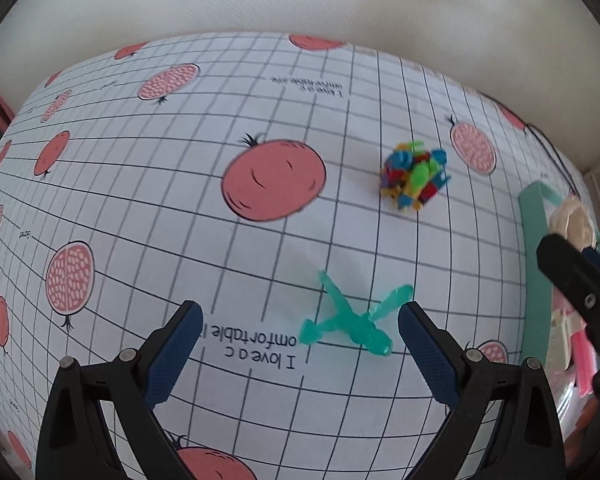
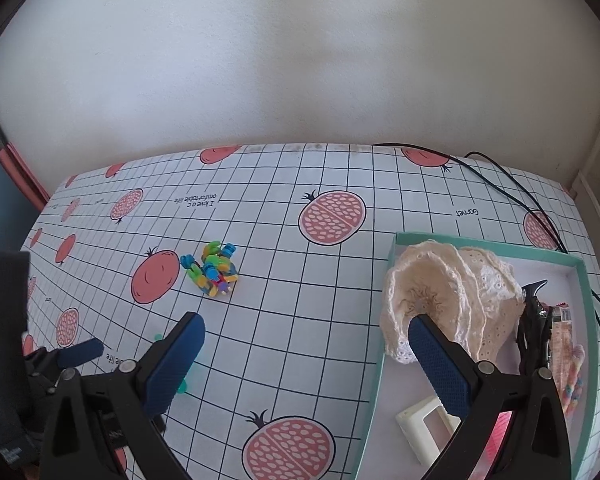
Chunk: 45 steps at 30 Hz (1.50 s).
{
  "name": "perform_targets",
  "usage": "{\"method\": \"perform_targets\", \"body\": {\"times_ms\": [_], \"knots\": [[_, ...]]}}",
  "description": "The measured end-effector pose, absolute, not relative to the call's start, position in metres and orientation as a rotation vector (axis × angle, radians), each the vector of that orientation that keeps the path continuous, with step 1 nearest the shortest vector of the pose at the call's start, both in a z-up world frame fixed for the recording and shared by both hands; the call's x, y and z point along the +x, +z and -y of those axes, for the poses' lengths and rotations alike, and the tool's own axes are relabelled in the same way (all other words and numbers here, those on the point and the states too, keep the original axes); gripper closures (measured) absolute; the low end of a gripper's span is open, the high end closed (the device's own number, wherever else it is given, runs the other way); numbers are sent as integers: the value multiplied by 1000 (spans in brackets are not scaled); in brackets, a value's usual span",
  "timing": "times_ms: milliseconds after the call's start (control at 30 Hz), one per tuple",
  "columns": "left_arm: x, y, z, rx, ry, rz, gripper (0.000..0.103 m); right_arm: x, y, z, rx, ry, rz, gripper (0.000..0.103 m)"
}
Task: Organize objects
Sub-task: 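Move both tools back toward the colourful block toy and green figure, then grasp the green plastic figure with the left tool while the right tool grasps the colourful block toy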
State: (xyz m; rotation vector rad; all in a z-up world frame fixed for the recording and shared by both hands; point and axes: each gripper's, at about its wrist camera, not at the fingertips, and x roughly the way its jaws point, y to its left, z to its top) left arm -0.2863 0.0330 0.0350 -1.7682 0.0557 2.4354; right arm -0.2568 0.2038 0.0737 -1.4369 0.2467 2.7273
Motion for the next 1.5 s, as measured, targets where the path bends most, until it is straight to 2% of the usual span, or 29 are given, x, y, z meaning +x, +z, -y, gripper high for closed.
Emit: {"method": "perform_targets", "body": {"times_ms": [467,533,667,867,1333,1500], "knots": [[-281,23,-48,-1763,2470,-172,5,-257,78,-199,-1409,2764,-254,0],[-279,23,-44,-1755,2477,-163,9,-258,81,-198,-1398,2779,-257,0],[-278,28,-39,-1743,2480,-128,23,-258,84,-193,-1377,2801,-256,0],[-277,31,-45,-1718,2469,-117,50,-262,82,-187,-1377,2818,-270,0],[-295,36,-9,-1728,2548,13,50,-286,72,-166,-1441,2780,-225,4],[-301,37,8,-1730,2577,50,50,-301,66,-150,-1478,2783,-171,9]]}}
